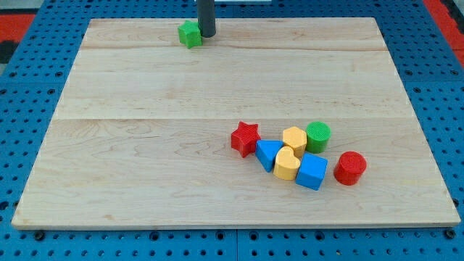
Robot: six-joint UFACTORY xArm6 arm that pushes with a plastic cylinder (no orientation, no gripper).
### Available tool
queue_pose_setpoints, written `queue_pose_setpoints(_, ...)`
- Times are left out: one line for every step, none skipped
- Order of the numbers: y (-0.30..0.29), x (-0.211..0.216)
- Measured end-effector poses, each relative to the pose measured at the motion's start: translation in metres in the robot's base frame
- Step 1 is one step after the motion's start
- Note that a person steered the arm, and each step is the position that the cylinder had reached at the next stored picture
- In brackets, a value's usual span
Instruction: Push the green star towards bottom side
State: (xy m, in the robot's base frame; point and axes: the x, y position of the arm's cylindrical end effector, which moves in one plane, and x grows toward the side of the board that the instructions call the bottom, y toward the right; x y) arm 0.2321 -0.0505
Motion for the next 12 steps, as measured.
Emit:
queue_pose_setpoints(0.0, -0.001)
queue_pose_setpoints(0.0, -0.001)
queue_pose_setpoints(0.005, 0.011)
queue_pose_setpoints(0.016, 0.077)
queue_pose_setpoints(-0.068, 0.092)
queue_pose_setpoints(-0.169, 0.088)
queue_pose_setpoints(-0.181, 0.044)
queue_pose_setpoints(-0.117, -0.016)
queue_pose_setpoints(-0.02, -0.027)
queue_pose_setpoints(0.023, 0.026)
queue_pose_setpoints(0.032, 0.072)
queue_pose_setpoints(-0.02, 0.093)
